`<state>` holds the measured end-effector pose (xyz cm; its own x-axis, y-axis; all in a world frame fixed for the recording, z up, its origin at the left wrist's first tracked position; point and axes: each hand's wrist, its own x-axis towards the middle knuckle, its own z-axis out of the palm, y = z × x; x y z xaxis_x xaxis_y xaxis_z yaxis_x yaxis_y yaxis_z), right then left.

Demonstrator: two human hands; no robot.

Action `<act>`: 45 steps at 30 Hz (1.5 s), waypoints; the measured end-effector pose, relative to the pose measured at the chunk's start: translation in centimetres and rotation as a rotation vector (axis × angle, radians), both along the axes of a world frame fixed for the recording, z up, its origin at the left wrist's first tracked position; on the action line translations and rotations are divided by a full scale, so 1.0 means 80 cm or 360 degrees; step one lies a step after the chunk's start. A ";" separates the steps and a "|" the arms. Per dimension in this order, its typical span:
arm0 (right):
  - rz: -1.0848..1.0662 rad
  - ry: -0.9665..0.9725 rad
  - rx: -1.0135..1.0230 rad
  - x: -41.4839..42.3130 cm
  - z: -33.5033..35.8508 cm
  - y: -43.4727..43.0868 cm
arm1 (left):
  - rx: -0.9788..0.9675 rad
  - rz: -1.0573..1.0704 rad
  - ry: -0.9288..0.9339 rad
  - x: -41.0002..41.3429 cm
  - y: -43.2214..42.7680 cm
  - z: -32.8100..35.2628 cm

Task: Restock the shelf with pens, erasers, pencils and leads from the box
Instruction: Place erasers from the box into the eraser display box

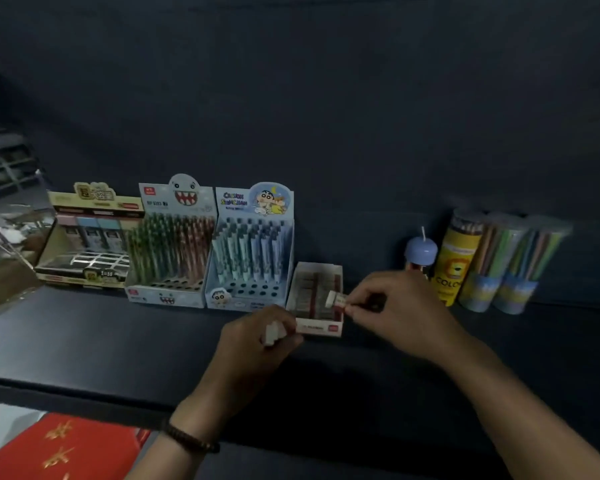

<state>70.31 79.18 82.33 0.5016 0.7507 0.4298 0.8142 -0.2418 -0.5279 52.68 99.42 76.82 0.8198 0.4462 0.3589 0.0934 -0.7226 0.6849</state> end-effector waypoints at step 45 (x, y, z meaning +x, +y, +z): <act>-0.0246 0.0641 0.0249 -0.030 -0.007 0.138 | -0.1550 -0.0574 -0.0345 0.067 0.085 -0.017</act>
